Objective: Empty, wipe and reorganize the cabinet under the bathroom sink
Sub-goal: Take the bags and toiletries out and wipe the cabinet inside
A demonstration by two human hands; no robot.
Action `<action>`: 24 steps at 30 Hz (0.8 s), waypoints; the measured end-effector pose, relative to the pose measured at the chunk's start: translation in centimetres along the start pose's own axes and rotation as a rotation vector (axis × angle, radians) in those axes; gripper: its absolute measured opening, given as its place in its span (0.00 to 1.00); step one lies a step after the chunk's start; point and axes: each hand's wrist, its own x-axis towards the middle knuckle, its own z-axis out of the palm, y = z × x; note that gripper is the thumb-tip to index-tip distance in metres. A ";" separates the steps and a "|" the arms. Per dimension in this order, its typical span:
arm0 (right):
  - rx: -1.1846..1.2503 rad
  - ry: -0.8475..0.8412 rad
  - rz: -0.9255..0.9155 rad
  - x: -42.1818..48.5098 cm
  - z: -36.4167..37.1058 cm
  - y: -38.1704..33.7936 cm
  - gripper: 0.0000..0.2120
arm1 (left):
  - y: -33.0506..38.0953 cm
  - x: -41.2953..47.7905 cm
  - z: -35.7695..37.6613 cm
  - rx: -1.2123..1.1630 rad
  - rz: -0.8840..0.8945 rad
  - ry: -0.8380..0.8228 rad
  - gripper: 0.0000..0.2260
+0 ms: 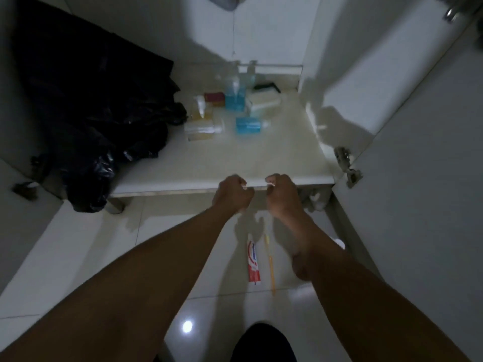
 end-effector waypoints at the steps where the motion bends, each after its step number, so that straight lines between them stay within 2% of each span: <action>1: -0.003 0.034 -0.024 0.8 -0.7 -0.6 0.14 | 0.9 0.7 -0.8 0.015 0.027 0.022 0.16; 6: -0.004 0.086 -0.097 5.6 -2.7 -2.6 0.15 | 4.1 4.6 -4.8 0.129 0.115 0.096 0.18; 15: -0.038 -0.044 -0.001 13.4 -0.3 -2.5 0.17 | 4.2 13.8 -8.7 0.295 0.126 0.272 0.18; 19: -0.051 -0.079 0.003 15.3 1.7 -2.2 0.20 | 2.8 17.1 -9.2 0.504 0.141 0.235 0.22; 24: -0.056 -0.029 -0.002 17.6 3.0 -3.2 0.23 | 1.0 19.0 -9.5 0.859 0.212 0.102 0.27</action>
